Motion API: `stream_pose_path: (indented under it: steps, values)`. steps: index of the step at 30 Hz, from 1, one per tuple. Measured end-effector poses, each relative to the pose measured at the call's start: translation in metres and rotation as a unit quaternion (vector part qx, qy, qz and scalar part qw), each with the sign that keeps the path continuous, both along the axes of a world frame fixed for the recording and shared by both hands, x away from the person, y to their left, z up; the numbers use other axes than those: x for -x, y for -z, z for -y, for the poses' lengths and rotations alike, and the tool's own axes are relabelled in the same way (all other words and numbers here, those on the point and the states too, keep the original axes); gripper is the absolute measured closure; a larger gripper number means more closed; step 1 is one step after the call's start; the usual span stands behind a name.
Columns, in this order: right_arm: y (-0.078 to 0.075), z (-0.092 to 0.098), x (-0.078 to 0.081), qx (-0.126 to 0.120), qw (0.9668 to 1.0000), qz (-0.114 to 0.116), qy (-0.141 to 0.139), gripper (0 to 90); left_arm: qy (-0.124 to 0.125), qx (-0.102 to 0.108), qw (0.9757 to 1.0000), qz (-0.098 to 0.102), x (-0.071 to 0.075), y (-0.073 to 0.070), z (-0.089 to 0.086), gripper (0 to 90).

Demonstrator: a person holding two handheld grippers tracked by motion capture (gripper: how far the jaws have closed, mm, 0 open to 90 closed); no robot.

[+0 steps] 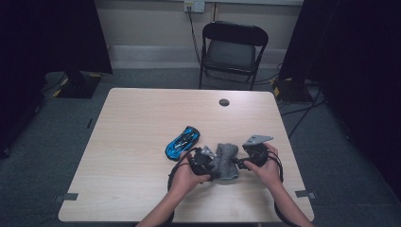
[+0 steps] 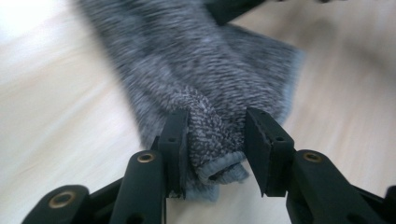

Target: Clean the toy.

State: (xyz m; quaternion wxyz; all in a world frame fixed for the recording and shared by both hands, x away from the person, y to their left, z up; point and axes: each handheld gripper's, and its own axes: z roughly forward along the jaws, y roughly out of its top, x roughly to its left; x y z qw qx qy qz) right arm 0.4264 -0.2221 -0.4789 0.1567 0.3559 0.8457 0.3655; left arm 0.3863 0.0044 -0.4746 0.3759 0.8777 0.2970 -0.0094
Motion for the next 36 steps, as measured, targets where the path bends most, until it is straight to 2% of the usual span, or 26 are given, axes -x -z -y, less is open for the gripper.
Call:
stream_pose_path:
  steps: [4,7,10,13,15,17,20,22,24,26,28,32,33,35,36]
  values:
    - [-0.005,0.005,-0.004,-0.004,0.9999,0.004,0.013,22.3,0.024,0.013,0.9996,0.011,0.001,0.0,0.024,53.4]
    - [-0.008,0.009,-0.003,-0.004,0.9999,0.008,0.015,22.2,0.031,0.007,0.9993,0.02,0.003,-0.002,0.027,50.7]
    - [-0.013,0.01,0.002,-0.009,0.9998,0.011,0.015,22.1,0.021,0.004,0.9992,0.034,0.003,-0.007,0.016,45.7]
    - [-0.021,0.008,0.009,-0.009,0.9997,0.022,0.008,23.0,-0.005,0.001,0.9982,0.06,0.0,-0.018,-0.003,39.8]
    - [-0.024,0.003,0.013,-0.017,0.9997,0.019,0.005,23.1,-0.027,-0.005,0.9965,0.079,-0.003,-0.026,-0.018,35.5]
    - [-0.026,-0.003,0.018,-0.031,0.9994,0.017,0.0,24.9,-0.047,-0.007,0.9951,0.087,-0.007,-0.032,-0.033,32.3]
    - [-0.025,-0.013,0.023,-0.059,0.9982,0.0,0.006,24.9,-0.07,-0.015,0.9926,0.098,-0.013,-0.039,-0.05,27.7]
    - [-0.02,-0.022,0.026,-0.054,0.9985,-0.006,0.007,23.7,-0.081,-0.025,0.9907,0.106,-0.018,-0.043,-0.058,27.3]
    - [-0.011,-0.031,0.027,-0.033,0.9994,-0.011,0.006,23.3,-0.096,-0.035,0.9887,0.109,-0.026,-0.043,-0.065,23.9]
    - [-0.003,-0.038,0.028,-0.023,0.9995,-0.023,0.004,23.2,-0.11,-0.041,0.9872,0.107,-0.034,-0.041,-0.072,22.5]
    - [0.004,-0.039,0.028,-0.005,0.9997,-0.022,0.006,22.5,-0.124,-0.054,0.9852,0.106,-0.045,-0.037,-0.08,20.5]
    - [0.011,-0.034,0.025,-0.01,0.9993,-0.036,0.007,23.5,-0.139,-0.066,0.9827,0.104,-0.064,-0.027,-0.088,17.9]
    - [0.012,-0.033,0.025,-0.009,0.9993,-0.035,0.007,23.5,-0.139,-0.073,0.9818,0.107,-0.069,-0.025,-0.09,17.5]
    - [0.014,-0.031,0.024,-0.017,0.9991,-0.037,0.005,23.8,-0.144,-0.074,0.9798,0.118,-0.079,-0.021,-0.091,16.7]
    - [0.014,-0.031,0.024,-0.014,0.9993,-0.036,0.003,24.2,-0.139,-0.081,0.98,0.117,-0.083,-0.019,-0.091,16.0]
